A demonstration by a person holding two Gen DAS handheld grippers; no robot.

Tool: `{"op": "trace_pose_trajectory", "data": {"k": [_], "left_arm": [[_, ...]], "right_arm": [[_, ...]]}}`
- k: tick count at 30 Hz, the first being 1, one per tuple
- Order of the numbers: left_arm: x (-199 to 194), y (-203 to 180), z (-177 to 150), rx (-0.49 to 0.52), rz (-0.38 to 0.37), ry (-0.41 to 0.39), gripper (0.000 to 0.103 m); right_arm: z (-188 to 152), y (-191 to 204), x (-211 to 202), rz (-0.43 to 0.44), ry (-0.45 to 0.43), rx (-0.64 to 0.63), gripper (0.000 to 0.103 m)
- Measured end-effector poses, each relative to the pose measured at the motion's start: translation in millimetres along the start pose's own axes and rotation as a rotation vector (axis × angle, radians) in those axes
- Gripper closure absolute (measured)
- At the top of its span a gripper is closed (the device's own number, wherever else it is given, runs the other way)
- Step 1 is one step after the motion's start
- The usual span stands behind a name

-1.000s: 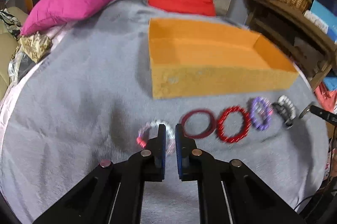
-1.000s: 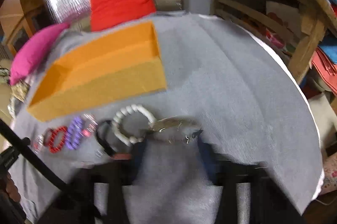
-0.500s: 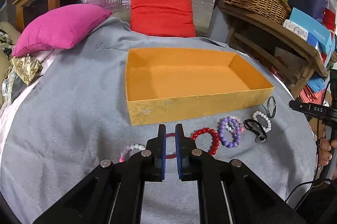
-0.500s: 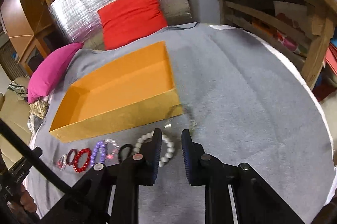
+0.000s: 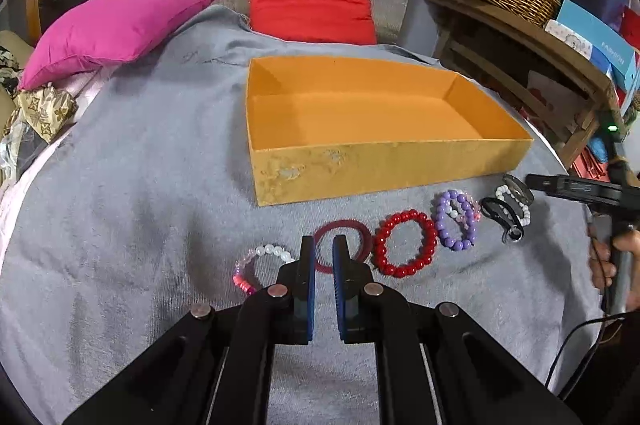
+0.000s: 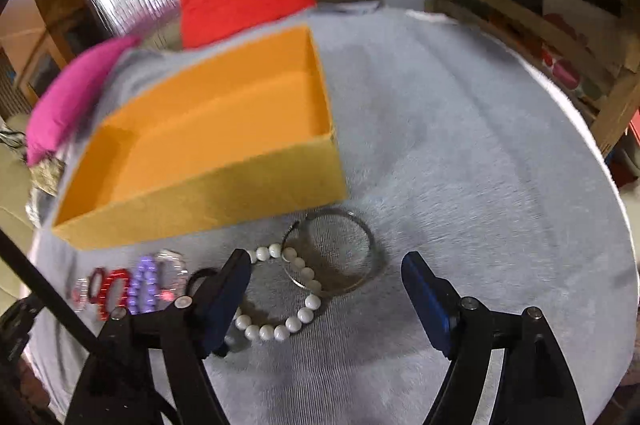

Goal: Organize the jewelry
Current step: 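Lift and carry both bracelets over the orange box with both tools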

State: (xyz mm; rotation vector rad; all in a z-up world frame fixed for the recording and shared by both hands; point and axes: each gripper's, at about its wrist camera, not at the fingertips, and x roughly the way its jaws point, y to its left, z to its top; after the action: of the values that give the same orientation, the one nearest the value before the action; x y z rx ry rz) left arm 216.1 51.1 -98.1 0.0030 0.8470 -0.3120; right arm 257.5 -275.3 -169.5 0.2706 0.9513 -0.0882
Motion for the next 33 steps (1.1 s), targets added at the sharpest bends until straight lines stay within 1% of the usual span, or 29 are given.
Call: {"op": "trace_pose_trajectory", "data": {"k": [2,4,5,6,7,12,16,17,19,20,21,22,23,26,28,29,30,31,32,33], "left_arm": [[0,2,-1,0.002,0.001,0.002,0.094],[1,3,-3,0.004,-0.002,0.007,0.094],[2,4,-3,0.004,-0.003,0.01,0.094],[2,5,-3,0.005,-0.004,0.012,0.094],[2,7,-3,0.006,-0.005,0.014,0.094],[1,20,-5,-0.017,-0.035,0.021,0.094],[-1,27,-10,-0.002,-0.023,0.027,0.094],[1,29,-12,-0.003,-0.007,0.032,0.094],[7,30,-15,0.0,0.01,0.06,0.088],[11,30,-16,0.004,0.029,0.078,0.071],[16,30,-17,0.007,0.056,0.095,0.044],[20,28,-19,0.012,0.091,0.101,0.035],[22,25,-20,0.021,0.106,0.095,0.033],[32,18,-19,0.046,0.077,0.116,0.033],[43,19,-20,0.04,0.112,0.141,0.033],[48,20,-21,0.035,0.119,0.157,0.036],[54,24,-22,0.02,0.116,0.172,0.046],[55,26,-21,0.003,0.108,0.163,0.049],[54,28,-20,-0.006,0.104,0.149,0.066],[54,29,-19,-0.007,0.099,0.146,0.088]], "right_arm": [[2,4,12,-0.034,0.02,-0.008,0.022],[0,10,27,-0.083,0.066,-0.016,0.025],[-1,12,32,-0.093,0.081,-0.021,0.03],[-2,15,32,-0.113,0.064,-0.04,0.032],[-2,18,30,-0.116,0.057,-0.054,0.041],[-1,10,26,-0.109,0.054,-0.032,0.041],[1,-7,18,-0.092,0.038,0.0,0.041],[2,-13,16,-0.087,0.032,0.01,0.041],[2,-21,9,-0.081,0.017,0.02,0.041],[1,-22,6,-0.079,0.009,0.023,0.041],[1,-23,3,-0.077,0.004,0.024,0.041],[-1,-23,0,-0.074,-0.001,0.026,0.041],[-5,-24,-3,-0.071,-0.005,0.027,0.041],[-9,-21,-9,-0.067,-0.016,0.032,0.041],[-10,-24,-14,-0.063,-0.027,0.037,0.041],[-11,-18,-16,-0.061,-0.031,0.039,0.041],[-11,-18,-18,-0.056,-0.04,0.044,0.041],[-14,-16,-24,-0.054,-0.045,0.047,0.041],[-14,-17,-28,-0.05,-0.056,0.052,0.041],[-14,-17,-32,-0.05,-0.066,0.057,0.041]]}}
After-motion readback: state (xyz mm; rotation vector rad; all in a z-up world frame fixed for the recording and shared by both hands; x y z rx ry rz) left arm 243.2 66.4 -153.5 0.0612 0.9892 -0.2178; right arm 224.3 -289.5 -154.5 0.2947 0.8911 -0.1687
